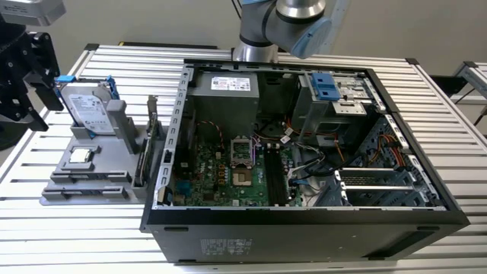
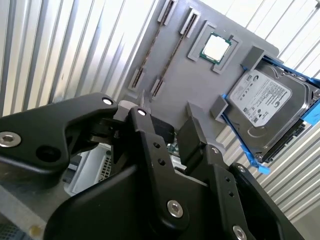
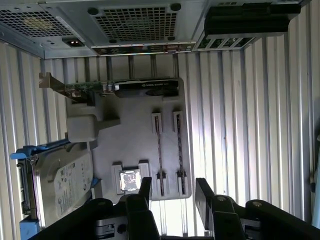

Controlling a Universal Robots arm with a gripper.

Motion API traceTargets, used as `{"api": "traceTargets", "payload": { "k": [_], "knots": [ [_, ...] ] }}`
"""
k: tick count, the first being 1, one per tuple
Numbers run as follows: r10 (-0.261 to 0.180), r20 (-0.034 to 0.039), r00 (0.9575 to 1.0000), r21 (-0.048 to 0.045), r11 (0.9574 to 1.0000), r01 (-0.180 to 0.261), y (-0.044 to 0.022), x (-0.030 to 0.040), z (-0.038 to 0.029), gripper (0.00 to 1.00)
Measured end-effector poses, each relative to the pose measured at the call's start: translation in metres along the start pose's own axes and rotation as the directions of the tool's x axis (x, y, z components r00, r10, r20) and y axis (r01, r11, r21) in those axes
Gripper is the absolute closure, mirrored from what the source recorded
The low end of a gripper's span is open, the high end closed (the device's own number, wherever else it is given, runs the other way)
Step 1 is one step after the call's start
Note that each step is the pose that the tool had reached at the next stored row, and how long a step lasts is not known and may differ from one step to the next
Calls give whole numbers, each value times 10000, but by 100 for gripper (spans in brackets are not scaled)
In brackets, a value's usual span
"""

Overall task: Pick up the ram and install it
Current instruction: 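Pick up the ram and move it above insertion slot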

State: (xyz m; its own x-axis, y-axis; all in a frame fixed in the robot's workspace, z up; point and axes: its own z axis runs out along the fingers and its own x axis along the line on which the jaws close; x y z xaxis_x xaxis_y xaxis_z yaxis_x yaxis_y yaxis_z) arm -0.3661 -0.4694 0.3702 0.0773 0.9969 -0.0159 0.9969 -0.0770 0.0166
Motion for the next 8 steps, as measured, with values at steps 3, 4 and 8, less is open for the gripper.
{"api": "traceTargets", "payload": {
  "k": [3, 4, 8],
  "knots": [
    [1, 0, 10000, 0, 10000, -1, 1, -1, 0, 0],
    [2, -1, 10000, 0, 10000, -2, 1, -1, 0, 0],
    [-2, 0, 10000, 1, 10000, 2, 1, -1, 1, 0]
  ]
}}
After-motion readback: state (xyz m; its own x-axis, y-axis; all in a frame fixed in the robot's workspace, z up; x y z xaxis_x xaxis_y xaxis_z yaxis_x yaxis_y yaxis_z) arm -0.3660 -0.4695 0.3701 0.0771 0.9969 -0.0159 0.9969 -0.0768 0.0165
